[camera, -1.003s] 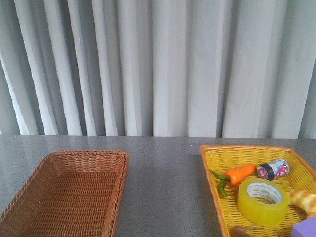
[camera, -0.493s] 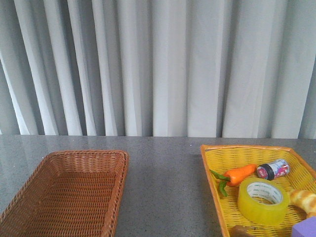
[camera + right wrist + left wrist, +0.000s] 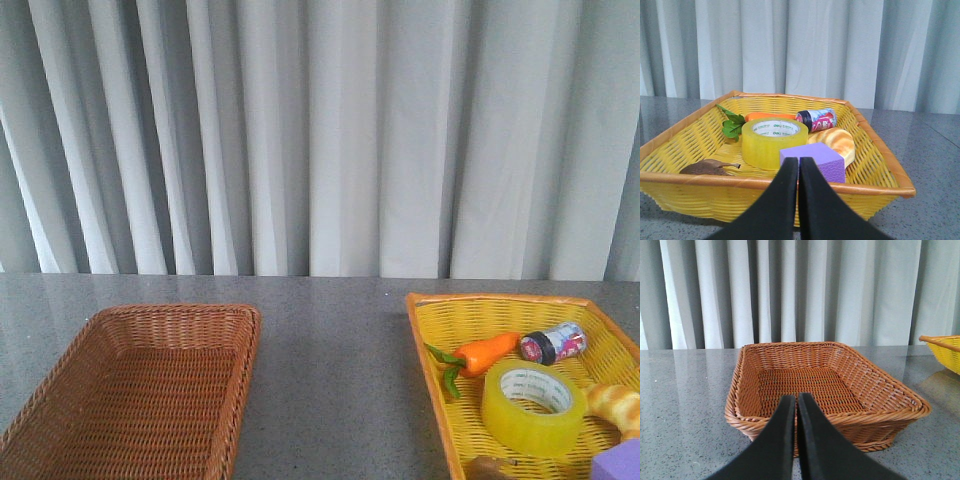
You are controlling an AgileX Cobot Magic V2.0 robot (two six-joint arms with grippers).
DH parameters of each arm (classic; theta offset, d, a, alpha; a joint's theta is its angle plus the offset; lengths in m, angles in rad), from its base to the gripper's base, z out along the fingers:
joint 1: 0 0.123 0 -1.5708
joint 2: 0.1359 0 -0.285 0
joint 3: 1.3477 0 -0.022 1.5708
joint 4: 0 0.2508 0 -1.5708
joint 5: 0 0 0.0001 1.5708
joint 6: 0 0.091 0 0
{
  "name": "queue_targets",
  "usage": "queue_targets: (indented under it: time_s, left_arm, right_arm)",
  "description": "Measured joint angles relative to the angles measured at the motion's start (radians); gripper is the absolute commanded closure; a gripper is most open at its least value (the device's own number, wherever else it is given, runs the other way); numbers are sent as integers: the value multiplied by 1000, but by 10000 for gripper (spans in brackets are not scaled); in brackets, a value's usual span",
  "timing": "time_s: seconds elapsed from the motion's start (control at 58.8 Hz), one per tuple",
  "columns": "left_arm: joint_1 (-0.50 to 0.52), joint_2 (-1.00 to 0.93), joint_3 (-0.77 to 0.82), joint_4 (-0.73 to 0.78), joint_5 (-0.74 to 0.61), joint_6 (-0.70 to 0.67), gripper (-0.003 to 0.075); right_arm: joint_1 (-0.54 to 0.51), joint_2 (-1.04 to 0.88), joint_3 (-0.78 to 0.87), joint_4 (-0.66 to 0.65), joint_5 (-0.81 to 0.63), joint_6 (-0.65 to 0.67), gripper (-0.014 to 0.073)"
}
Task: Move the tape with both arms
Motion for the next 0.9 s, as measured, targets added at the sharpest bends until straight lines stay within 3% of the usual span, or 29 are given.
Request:
queue_targets:
  time_s: [0.323, 0.527, 0.714, 0.901]
  left_arm:
    - [0, 0, 0, 0, -24, 0, 726]
    - [0, 0, -73, 0, -42, 0, 726]
    - [0, 18, -261, 0, 33, 0, 726]
    - [0, 184, -468, 8, 173, 0, 726]
  right_arm:
    - [0, 0, 0, 3, -14, 0, 598]
    - [0, 0, -25, 74, -16, 0, 598]
    - [0, 23, -200, 87, 62, 0, 598]
    - [0, 186, -426, 84, 202, 0, 598]
